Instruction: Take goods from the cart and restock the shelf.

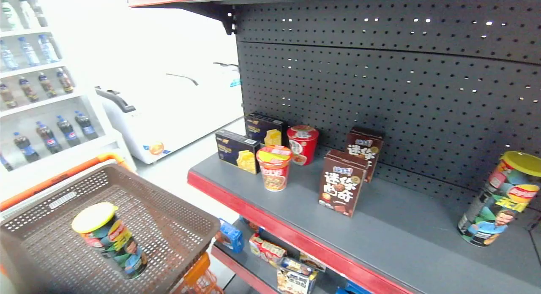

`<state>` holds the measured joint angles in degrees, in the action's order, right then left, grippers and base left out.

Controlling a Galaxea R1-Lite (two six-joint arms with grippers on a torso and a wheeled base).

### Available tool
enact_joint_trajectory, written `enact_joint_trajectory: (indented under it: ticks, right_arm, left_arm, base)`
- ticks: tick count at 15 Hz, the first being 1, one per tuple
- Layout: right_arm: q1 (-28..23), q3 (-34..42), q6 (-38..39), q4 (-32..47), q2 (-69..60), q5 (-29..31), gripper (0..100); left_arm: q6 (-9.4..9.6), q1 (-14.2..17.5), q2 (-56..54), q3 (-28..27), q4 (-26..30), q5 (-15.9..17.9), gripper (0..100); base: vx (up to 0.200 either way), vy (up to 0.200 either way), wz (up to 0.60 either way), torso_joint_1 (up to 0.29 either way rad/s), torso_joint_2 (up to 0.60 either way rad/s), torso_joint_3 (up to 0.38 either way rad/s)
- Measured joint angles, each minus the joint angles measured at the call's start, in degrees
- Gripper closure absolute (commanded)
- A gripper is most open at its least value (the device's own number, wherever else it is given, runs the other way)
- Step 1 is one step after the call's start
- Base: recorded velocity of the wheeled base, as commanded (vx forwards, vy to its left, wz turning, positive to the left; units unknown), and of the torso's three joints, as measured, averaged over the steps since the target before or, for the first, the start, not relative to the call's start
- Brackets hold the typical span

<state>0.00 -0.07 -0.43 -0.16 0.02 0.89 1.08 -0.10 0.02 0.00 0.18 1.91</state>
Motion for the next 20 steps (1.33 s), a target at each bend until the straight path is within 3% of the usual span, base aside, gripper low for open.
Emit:
enact_joint_trajectory:
  ticks: [4, 6, 8, 10, 12, 15, 18, 20]
  right_arm:
    - [0.0, 0.0, 0.0, 0.0, 0.0, 0.0, 0]
    - [0.0, 0.0, 0.2, 0.0, 0.0, 0.0, 0]
    - [0.0, 0.0, 0.3, 0.0, 0.0, 0.0, 0]
    - [0.0, 0.0, 0.3, 0.0, 0.0, 0.0, 0]
    - [0.0, 0.0, 0.3, 0.0, 0.0, 0.0, 0]
    - [0.0, 0.1, 0.3, 0.0, 0.0, 0.0, 0]
    - [0.0, 0.1, 0.3, 0.0, 0.0, 0.0, 0]
    - [0.0, 0.0, 0.3, 0.0, 0.0, 0.0, 0]
  left_arm:
    - [0.28, 0.0, 0.0, 0.0, 0.0, 0.2, 0]
    - [0.24, 0.0, 0.0, -0.1, 0.0, 0.1, 0]
    - [1.51, 0.0, 0.5, -4.1, 0.7, 0.2, 0]
    - [2.55, 0.1, 4.2, -11.7, 3.3, 0.2, 0]
    - [3.27, 0.0, 13.5, -20.1, 6.3, 0.5, 0]
    - [3.80, 0.0, 30.6, -27.5, 6.4, 1.3, 0]
    - [4.13, -0.3, 47.7, -30.5, 1.7, 2.4, 0]
    - [4.35, -1.1, 58.4, -30.5, -4.3, 5.4, 0]
  base:
    - [0.000, 0.000, 0.60, 0.004, 0.00, 0.002]
    - [0.000, 0.000, 0.00, 0.000, 0.00, 0.000]
    - [0.000, 0.000, 0.00, 0.000, 0.00, 0.000]
    - [0.000, 0.000, 0.00, 0.000, 0.00, 0.000]
    - [0.000, 0.000, 0.00, 0.000, 0.00, 0.000]
    - [0.000, 0.000, 0.00, 0.000, 0.00, 0.000]
    - [0.000, 0.000, 0.00, 0.000, 0.00, 0.000]
    - [0.000, 0.000, 0.00, 0.000, 0.00, 0.000]
